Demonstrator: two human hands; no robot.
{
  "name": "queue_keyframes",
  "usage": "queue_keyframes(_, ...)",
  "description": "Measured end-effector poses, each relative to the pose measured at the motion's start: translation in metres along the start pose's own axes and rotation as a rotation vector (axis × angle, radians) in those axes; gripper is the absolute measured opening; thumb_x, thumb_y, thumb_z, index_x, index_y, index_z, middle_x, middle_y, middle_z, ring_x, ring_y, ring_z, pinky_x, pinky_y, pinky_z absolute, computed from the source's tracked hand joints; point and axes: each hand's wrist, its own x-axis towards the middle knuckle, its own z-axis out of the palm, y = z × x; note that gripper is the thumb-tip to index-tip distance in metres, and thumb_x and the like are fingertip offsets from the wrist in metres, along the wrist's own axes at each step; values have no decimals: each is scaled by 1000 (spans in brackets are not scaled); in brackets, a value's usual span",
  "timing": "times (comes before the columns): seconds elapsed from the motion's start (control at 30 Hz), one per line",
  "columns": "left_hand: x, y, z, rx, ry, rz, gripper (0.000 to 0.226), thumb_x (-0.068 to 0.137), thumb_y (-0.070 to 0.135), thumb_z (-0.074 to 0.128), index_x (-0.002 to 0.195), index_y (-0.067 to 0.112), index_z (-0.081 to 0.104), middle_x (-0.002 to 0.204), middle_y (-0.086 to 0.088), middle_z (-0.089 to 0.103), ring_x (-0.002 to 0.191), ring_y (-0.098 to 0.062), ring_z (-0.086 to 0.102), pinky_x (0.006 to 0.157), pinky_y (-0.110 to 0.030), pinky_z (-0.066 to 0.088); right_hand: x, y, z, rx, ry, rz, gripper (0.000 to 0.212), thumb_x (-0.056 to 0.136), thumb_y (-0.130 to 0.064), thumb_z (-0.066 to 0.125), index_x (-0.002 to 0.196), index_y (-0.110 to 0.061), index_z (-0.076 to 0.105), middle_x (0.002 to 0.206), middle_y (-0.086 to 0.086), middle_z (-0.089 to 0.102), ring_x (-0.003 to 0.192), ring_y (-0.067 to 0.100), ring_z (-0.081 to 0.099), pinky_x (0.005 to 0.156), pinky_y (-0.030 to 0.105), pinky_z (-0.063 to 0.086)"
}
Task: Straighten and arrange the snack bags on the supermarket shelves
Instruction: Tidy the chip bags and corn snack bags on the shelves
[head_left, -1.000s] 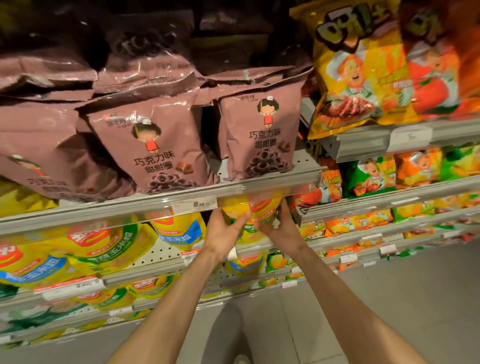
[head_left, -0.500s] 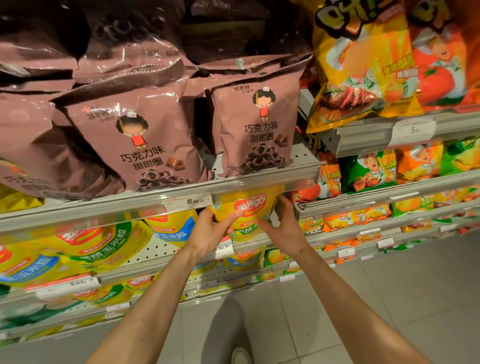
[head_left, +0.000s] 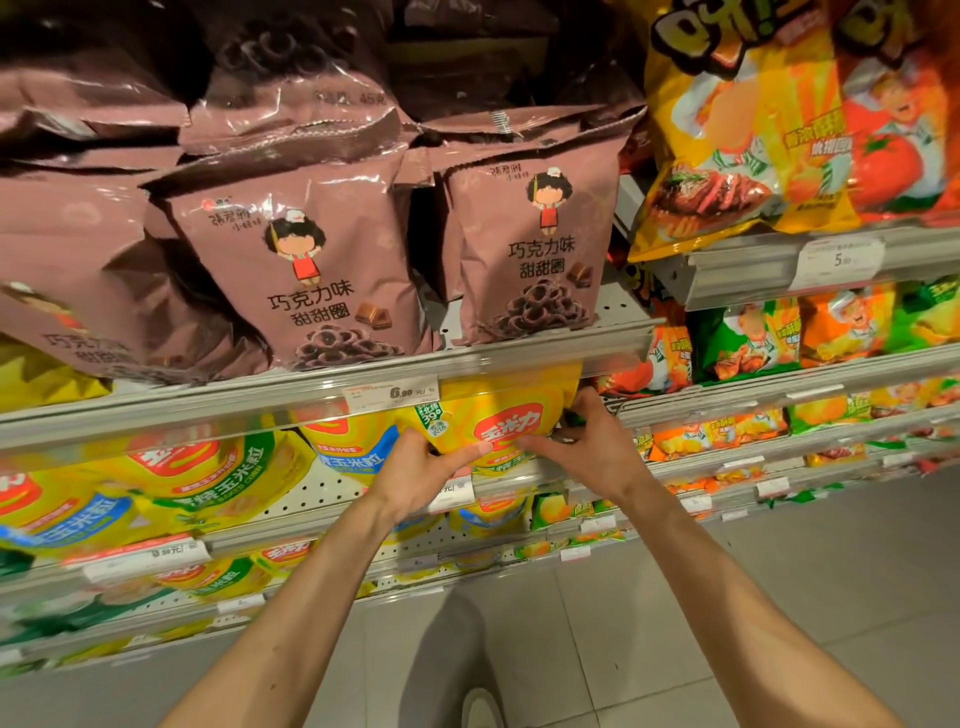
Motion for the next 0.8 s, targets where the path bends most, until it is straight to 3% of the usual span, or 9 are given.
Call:
queue_keyframes(0.07,-6,0,2,-16,12,25,22,85,31,81,88,9,77,86,-13,78,92,-34,75,92,-52,59,-1,0,-1,-34,-5,-6,82,57,-75,81,117,-29,51,105,-23,66,89,-6,68,75,17,54)
queue_keyframes(0.1,-9,-2,3,-20,22,35,27,85,28,82,94,3,76,93,-17,78,90,-28,74,90,-51,60,-3,1,-2,-49,-10,-8,80,58,-73,83,117,-28,52,105,-21,67,88,-6,68,75,17,54)
queue_keyframes(0.23,-22,-10,10,-3,23,-1,12,85,25,83,79,19,75,63,18,70,55,5,60,61,-10,46,-11,5,-5,-100,-12,-38,79,60,-63,88,122,-28,54,105,-18,72,88,-1,71,80,26,59)
queue_keyframes(0.33,-25,-12,15,-25,38,0,31,82,31,86,88,2,78,66,3,71,52,-6,54,52,-11,41,-18,8,-9,-65,-29,-38,85,61,-58,91,131,-30,52,110,-16,74,90,2,73,84,33,61)
queue_keyframes(0.4,-27,-9,16,-33,19,18,10,82,26,86,79,19,81,61,12,71,50,4,57,51,-6,41,-23,7,-11,-58,-25,-47,82,61,-58,91,130,-32,55,109,-17,74,91,2,73,81,30,60)
queue_keyframes(0.47,-31,-8,15,-38,11,52,20,81,17,87,72,32,79,62,17,71,57,6,65,59,-5,46,-29,6,-10,-90,-13,-77,61,65,-57,89,118,-35,69,100,-19,76,90,2,72,76,26,59)
queue_keyframes(0.6,-39,-6,14,-74,58,141,37,76,10,89,109,22,77,103,6,80,100,-16,76,85,-19,56,-45,5,-4,-38,3,-116,18,73,-42,88,88,-45,78,87,-23,77,86,-7,71,75,21,59)
queue_keyframes(0.7,-47,6,12,-82,56,143,42,74,22,91,113,28,76,100,11,80,92,-9,76,78,-14,55,-52,-2,-7,-4,33,-142,18,74,-44,87,90,-43,78,91,-25,77,90,-9,70,76,17,57)
queue_keyframes(0.8,-57,22,4,-1,18,178,22,76,41,87,96,46,80,68,25,72,60,7,67,59,-4,46,-57,-11,-10,2,76,-90,43,68,-58,85,102,-34,75,96,-20,77,92,-6,71,77,18,57)
